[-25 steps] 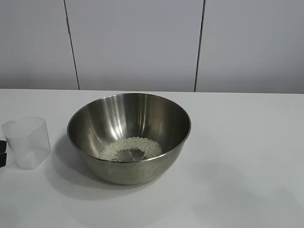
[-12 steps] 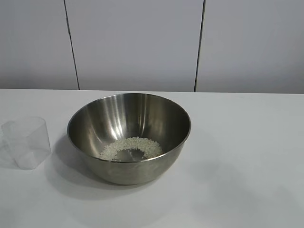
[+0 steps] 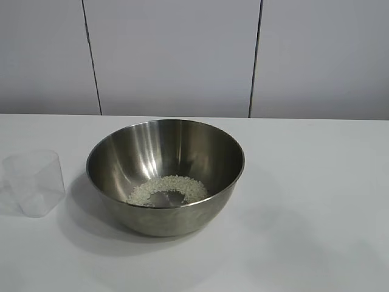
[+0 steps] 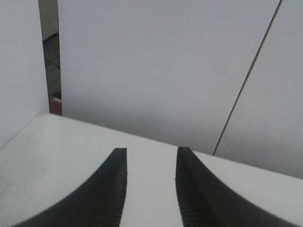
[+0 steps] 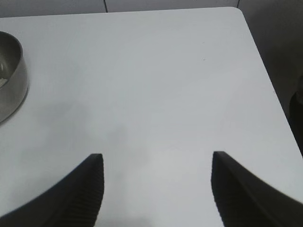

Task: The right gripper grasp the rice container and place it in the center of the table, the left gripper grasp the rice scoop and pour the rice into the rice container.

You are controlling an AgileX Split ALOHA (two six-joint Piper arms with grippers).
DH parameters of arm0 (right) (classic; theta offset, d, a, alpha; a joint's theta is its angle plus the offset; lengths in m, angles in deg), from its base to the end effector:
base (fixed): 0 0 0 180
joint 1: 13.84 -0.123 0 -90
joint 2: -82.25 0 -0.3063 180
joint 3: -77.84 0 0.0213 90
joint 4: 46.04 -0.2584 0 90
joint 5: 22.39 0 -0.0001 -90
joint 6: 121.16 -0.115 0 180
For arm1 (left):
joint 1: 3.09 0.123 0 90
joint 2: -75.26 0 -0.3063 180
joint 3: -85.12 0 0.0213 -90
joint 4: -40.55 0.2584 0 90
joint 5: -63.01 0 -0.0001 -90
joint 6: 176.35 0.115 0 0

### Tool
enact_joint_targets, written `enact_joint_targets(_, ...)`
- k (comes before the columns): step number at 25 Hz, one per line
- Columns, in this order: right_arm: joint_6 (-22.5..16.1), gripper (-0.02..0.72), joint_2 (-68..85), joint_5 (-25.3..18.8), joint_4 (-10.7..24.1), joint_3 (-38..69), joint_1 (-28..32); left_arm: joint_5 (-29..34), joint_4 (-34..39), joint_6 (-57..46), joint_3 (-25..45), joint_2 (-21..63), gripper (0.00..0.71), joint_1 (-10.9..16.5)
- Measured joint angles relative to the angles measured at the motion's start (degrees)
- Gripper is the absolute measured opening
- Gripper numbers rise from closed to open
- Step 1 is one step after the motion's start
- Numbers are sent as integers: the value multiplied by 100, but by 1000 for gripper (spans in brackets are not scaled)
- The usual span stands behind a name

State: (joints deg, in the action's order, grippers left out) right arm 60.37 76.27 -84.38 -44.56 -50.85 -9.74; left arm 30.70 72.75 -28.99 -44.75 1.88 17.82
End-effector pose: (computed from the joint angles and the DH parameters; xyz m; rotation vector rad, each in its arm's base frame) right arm 0.0013 -0.0027 0.2562 0.0480 2.0823 -0.0910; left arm 0.2446 0.0584 0.2812 -0.1511 1.6536 -0.0245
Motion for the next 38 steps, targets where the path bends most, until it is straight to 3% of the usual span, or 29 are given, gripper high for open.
enact_joint_targets(4, 0, 452, 0, 1, 0, 0, 0, 1388, 33, -47, -322, 1635, 255, -739)
enact_joint_targets(6, 0, 452, 0, 1, 0, 0, 0, 2288, 19, -12, -532, 2364, 255, -1266)
enact_joint_targets(9, 0, 452, 0, 1, 0, 0, 0, 3833, -215, 185, -768, 3294, 257, -2268)
enact_joint_targets(13, 0, 452, 0, 1, 0, 0, 0, 6087, -987, 1439, -1003, 4340, 258, -3381)
enact_joint_targets(15, 0, 452, 0, 1, 0, 0, 0, 7313, -1646, 2370, -1060, 4701, 258, -3650)
enact_joint_targets(19, 0, 452, 0, 1, 0, 0, 0, 9226, -2861, 3535, -1058, 5172, 258, -3745)
enact_joint_targets(24, 0, 452, 0, 1, 0, 0, 0, 10389, -3412, 3844, -1053, 5523, 258, -3745)
enact_joint_targets(33, 0, 452, 0, 7, 0, 0, 0, 10451, -3538, 3810, -293, 6247, 258, -3745)
enact_joint_targets(38, 0, 452, 0, 7, 0, 0, 0, 10105, -3578, 3776, -189, 6442, 258, -3745)
